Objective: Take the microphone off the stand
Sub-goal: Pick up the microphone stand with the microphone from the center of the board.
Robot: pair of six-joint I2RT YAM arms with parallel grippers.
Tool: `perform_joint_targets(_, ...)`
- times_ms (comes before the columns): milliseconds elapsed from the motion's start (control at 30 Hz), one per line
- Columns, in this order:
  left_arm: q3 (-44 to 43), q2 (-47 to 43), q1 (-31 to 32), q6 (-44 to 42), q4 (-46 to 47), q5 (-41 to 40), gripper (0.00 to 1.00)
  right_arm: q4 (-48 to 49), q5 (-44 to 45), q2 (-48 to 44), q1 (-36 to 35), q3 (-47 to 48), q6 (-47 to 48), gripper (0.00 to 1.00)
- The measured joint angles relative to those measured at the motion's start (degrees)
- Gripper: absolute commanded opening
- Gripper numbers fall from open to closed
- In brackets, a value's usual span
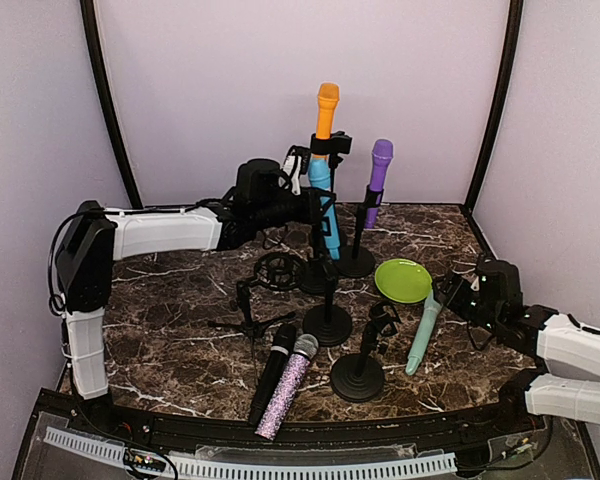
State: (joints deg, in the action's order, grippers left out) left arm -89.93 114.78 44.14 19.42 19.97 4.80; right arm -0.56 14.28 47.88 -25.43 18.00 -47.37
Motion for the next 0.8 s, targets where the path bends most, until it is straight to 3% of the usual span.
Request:
perform_joint_targets(200, 1.66, -1.49, -0.04, -0.90, -0.13, 5.46, 0.00, 0.00, 0.31, 0.00, 0.00, -0.04, 0.02, 0.86)
perform_joint_targets(600, 1.55, -2.71, -0.07, -7.91, -0.04, 27.89, 0.00, -1.16, 0.59, -0.59, 0.00, -0.02, 0.13, 0.86)
perform_joint_targets(800, -0.09, -2.16, 0.42, -5.27, 3.82, 40.19, 0.00, -2.38, 0.50, -2.75, 0.02, -0.02, 0.50, 0.88)
